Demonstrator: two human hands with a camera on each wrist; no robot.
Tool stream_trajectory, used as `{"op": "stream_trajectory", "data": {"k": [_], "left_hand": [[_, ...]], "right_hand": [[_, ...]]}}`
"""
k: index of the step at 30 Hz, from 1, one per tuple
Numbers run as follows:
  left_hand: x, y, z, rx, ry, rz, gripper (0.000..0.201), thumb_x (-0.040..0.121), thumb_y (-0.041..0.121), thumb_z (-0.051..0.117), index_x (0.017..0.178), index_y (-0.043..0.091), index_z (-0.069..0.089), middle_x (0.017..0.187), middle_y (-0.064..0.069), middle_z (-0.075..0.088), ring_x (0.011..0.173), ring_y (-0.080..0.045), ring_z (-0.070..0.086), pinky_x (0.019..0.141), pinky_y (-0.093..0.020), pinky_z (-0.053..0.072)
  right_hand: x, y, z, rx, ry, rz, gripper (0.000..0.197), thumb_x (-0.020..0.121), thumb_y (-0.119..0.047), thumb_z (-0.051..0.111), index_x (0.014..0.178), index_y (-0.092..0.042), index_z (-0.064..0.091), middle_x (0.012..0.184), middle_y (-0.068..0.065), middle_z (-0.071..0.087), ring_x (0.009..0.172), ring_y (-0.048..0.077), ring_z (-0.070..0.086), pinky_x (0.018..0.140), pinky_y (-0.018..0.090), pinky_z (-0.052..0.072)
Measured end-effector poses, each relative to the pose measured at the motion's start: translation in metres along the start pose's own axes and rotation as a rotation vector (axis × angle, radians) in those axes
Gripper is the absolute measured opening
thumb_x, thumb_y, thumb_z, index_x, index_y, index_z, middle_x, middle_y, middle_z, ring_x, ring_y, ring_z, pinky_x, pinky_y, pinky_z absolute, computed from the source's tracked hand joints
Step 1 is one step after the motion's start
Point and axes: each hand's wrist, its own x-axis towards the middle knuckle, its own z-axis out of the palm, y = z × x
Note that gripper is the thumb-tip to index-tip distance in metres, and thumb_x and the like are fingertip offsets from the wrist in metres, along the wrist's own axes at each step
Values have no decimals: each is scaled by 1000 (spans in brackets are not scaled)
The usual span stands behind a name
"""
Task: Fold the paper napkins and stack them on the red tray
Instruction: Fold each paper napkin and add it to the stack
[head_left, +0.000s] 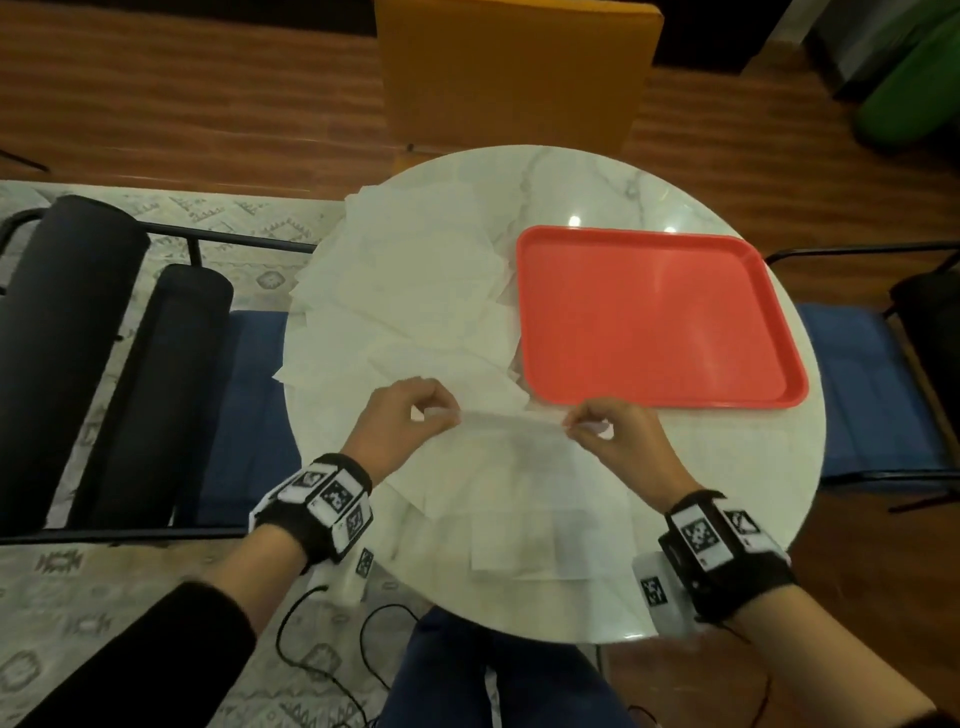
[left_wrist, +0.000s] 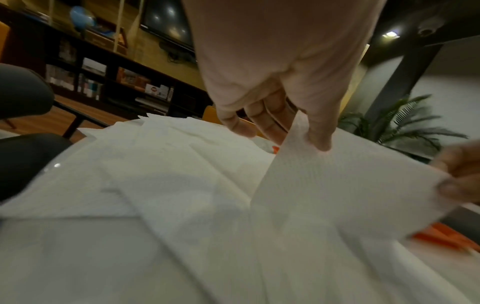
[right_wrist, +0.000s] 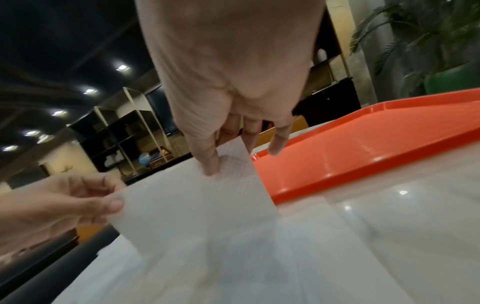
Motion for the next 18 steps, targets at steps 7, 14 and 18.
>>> {"op": "stream_trajectory", "data": {"k": [7, 14, 18], "left_hand": [[-41, -40, 25, 567, -355, 74, 58, 69, 73, 32, 105, 39, 62, 100, 18, 60, 95, -6, 50, 91, -32, 34], [-40, -30, 61, 618, -72, 123, 60, 92, 50, 23, 132, 16, 50, 135, -2, 53, 123, -21, 51, 100, -39, 38], [-42, -45, 91, 821, -228, -11, 74, 86, 48, -2, 150, 12, -3, 158, -5, -6, 146, -18, -5, 115, -53, 5]], "right_hand": [[-44, 27, 33, -345, -309, 39, 17, 87, -21, 62, 99, -31, 67, 106, -12, 65, 102, 11, 57, 97, 40, 36], [-27, 2, 65, -250, -9, -26, 41, 86, 2, 52, 126, -9, 57, 130, 11, 58, 120, 28, 55, 106, 44, 40], [-17, -20, 117, -315, -368, -99, 54, 104, -25, 25, 152, -18, 1, 157, -5, -8, 144, 10, -9, 117, 36, -4]]}}
